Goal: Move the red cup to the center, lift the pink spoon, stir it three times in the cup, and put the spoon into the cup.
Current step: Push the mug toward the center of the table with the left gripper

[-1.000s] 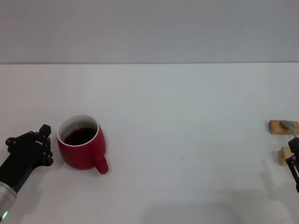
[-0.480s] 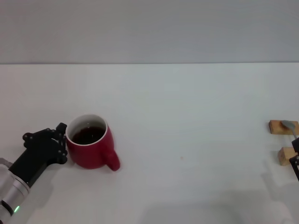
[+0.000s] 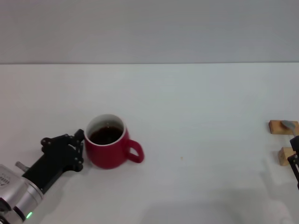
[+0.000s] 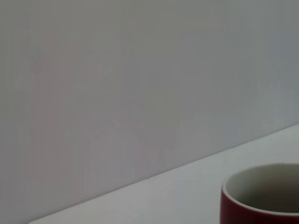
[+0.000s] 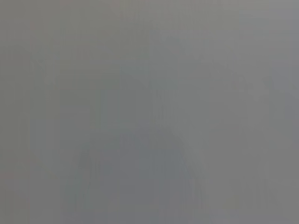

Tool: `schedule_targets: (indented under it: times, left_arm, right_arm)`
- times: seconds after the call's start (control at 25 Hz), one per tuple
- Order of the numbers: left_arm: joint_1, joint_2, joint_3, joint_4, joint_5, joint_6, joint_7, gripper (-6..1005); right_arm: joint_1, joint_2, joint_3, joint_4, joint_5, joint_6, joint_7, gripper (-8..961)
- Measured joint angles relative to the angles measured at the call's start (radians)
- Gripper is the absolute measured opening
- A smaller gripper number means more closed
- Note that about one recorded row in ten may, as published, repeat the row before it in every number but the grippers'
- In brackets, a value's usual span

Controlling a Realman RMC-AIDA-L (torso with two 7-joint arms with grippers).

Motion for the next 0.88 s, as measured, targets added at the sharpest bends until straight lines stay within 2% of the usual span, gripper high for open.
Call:
schedule_targets:
  times: [0.4,0.64,0.68,0.88]
  left_arm:
    - [0.009,-0.001,0.048,-0.035,0.000,0.000,-0.002,-2]
    - [0.013,0.000,0.035,-0.028,-0.006,-0.003,0.007,-2]
    - [-0.004,0.002,0.011,-0.004,-0.008,-0.008,0.009,-2]
    - [-0.026,0.003,0.004,0.009,-0.004,-0.011,0.003,-2]
  right_arm:
    - [0.002,0.000,0.000,0.000,0.000,0.004,0.000,709]
    - [0.002,0.000,0.000,-0.001,0.000,0.006,0.000,708]
    - [0.002,0.000,0.000,-0.001,0.000,0.006,0.000,708]
    - [0.000,0.000,-0.001,-0.002,0.000,0.006,0.000,708]
